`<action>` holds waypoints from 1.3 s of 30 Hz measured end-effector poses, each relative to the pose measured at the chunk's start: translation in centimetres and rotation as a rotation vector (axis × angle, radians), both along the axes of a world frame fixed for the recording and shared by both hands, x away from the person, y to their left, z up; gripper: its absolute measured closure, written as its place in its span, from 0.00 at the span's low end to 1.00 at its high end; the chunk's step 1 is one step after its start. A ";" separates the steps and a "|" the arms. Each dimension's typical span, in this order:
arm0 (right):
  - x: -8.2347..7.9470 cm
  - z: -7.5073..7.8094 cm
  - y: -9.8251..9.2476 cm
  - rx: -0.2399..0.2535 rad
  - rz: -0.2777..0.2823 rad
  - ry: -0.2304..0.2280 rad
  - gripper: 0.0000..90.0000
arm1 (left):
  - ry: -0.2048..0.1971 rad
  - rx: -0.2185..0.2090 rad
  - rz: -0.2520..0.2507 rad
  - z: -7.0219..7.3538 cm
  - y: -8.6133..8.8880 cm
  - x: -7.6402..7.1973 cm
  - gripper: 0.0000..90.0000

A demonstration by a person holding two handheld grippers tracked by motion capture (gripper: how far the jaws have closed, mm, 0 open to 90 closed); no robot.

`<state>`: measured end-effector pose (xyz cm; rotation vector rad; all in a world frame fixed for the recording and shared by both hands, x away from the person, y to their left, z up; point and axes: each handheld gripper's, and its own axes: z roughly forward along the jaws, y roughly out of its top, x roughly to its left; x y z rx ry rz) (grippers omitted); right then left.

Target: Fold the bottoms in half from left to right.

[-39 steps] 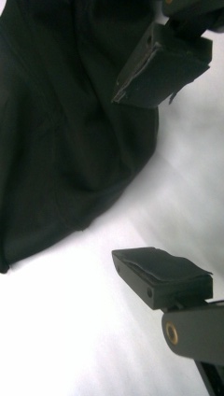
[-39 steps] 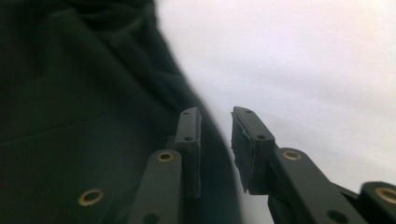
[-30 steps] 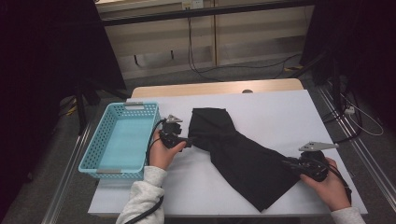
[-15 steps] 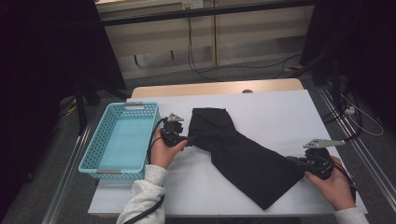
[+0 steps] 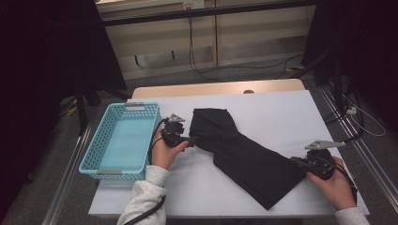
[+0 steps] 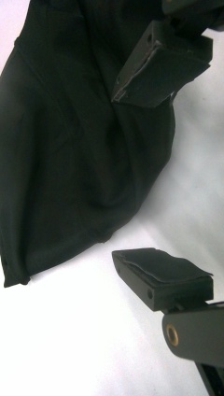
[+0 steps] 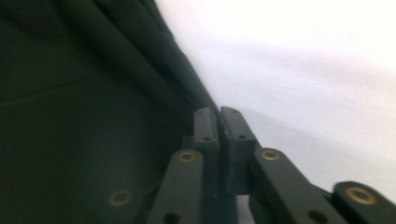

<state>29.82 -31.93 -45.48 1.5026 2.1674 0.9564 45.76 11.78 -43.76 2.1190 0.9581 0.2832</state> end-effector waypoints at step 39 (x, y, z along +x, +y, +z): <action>-0.6 -0.2 0.6 0.082 0.014 0.055 0.97 | -0.007 -0.010 -0.016 0.2 -0.4 0.3 0.23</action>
